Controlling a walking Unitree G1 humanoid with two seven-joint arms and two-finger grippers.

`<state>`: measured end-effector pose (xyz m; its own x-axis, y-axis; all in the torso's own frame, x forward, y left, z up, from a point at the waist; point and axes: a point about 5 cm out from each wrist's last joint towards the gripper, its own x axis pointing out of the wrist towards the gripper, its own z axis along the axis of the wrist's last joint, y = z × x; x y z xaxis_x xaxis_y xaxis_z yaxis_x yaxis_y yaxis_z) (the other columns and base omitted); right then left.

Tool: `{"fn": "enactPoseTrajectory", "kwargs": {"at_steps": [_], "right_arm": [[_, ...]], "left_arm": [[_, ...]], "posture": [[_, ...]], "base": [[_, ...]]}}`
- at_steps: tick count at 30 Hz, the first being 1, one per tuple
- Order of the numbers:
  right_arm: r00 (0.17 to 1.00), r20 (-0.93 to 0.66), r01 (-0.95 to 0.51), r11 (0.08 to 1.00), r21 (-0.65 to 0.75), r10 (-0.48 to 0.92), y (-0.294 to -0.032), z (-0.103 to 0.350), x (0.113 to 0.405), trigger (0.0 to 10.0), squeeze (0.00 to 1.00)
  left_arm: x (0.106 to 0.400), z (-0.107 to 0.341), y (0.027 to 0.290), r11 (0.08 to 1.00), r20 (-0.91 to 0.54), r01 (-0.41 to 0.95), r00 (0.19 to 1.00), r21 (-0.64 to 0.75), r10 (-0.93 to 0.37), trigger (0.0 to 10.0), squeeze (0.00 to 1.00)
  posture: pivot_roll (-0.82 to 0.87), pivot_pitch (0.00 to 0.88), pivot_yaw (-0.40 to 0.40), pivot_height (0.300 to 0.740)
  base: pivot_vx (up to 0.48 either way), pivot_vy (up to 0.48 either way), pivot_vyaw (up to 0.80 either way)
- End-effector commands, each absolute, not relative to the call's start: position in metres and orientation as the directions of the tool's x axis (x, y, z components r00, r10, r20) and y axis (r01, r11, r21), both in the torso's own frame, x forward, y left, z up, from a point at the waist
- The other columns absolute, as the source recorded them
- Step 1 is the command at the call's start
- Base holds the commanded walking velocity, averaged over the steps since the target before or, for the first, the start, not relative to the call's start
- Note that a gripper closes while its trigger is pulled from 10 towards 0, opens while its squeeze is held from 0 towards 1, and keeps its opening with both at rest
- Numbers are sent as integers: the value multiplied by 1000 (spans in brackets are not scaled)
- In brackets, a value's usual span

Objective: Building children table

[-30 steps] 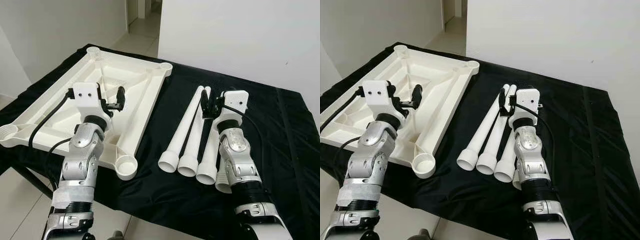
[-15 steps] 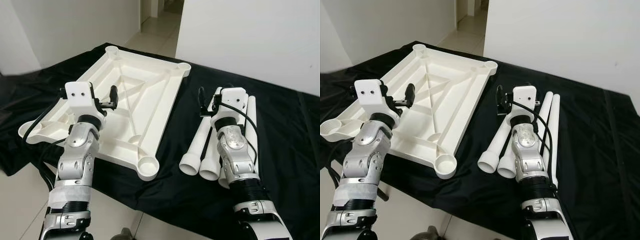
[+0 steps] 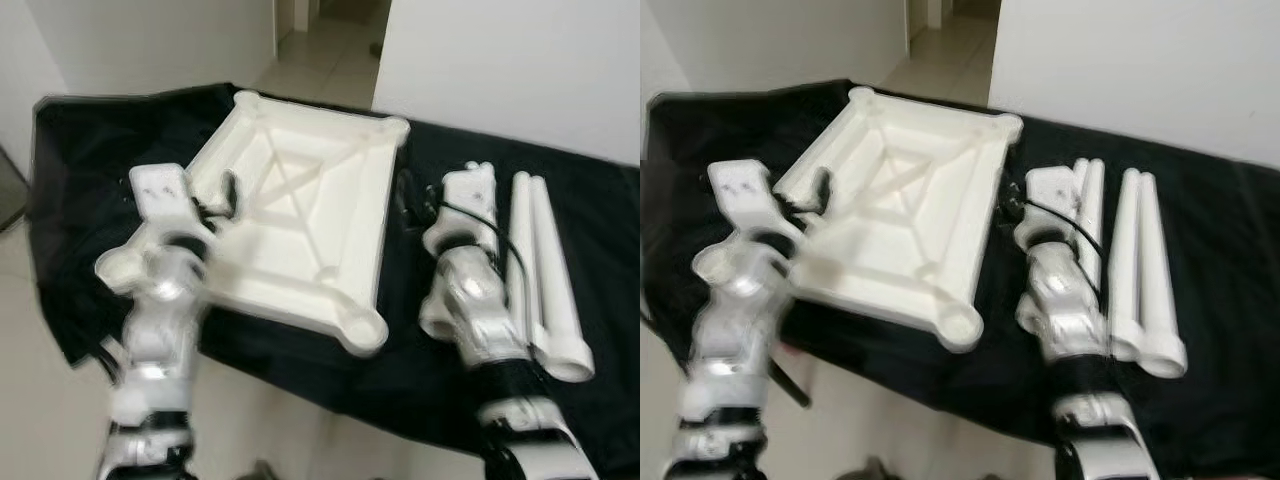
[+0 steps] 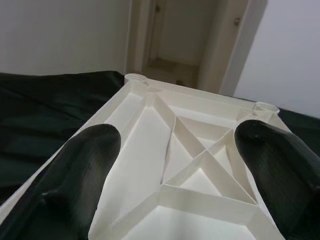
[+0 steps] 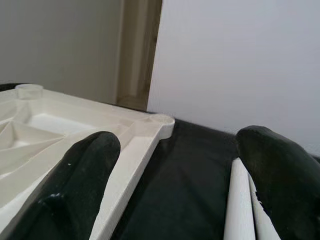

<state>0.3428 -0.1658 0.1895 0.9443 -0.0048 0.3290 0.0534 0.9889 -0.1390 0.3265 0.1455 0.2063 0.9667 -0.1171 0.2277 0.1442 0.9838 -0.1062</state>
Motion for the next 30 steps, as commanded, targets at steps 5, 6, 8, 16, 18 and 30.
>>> {"fn": "enactPoseTrajectory", "kwargs": {"at_steps": [5, 6, 8, 16, 18, 30], "right_arm": [[943, 333, 36, 989, -141, 13, -159, 192, 344, 10000, 0], [943, 333, 36, 989, -141, 13, -159, 192, 344, 10000, 0], [943, 332, 44, 989, -140, 5, -161, 192, 344, 10000, 0], [947, 322, 54, 987, -149, -3, -162, 192, 344, 10000, 0], [947, 320, 48, 987, -155, 5, -161, 191, 344, 10000, 0], [952, 305, 32, 985, -168, 21, -160, 193, 346, 10000, 0]], "left_arm": [[325, 205, 148, 988, 213, 132, 971, -77, -113, 10000, 0], [325, 205, 148, 988, 213, 132, 971, -77, -113, 10000, 0], [324, 204, 146, 987, 208, 144, 970, -65, -128, 10000, 0], [321, 206, 143, 988, 213, 152, 967, -40, -140, 10000, 0], [321, 205, 143, 988, 211, 150, 968, -39, -139, 10000, 0], [320, 206, 140, 988, 216, 148, 967, -47, -134, 10000, 0]], "posture": [[178, 38, -44, 740], [178, 38, -44, 740], [178, 42, -47, 740], [179, 41, -50, 740], [179, 38, -51, 740], [175, 16, -65, 740]], "base": [[0, 0, 0], [0, 0, 0], [0, 0, 0], [0, 0, 0], [0, 0, 0], [0, 0, -667]]}}
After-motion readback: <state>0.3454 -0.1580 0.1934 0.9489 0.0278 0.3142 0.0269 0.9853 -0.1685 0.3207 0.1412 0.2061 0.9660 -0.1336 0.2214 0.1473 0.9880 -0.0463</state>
